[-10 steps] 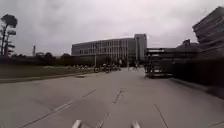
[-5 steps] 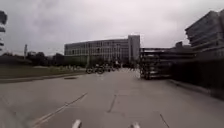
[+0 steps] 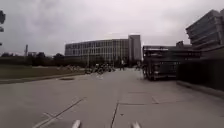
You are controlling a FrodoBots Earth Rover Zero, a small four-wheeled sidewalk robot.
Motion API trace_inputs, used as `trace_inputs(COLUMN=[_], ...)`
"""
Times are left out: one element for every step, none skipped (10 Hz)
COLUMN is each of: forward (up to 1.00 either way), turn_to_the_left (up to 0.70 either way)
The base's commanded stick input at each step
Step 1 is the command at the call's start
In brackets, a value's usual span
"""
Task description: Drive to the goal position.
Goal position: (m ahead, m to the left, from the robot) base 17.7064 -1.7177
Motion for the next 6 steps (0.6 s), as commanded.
trace_inputs(forward=[0.85, 0.85, 0.85, 0.85, 0.85, 0.85], turn_to_the_left=[-0.33, -0.34, -0.34, -0.34, -0.32, -0.06])
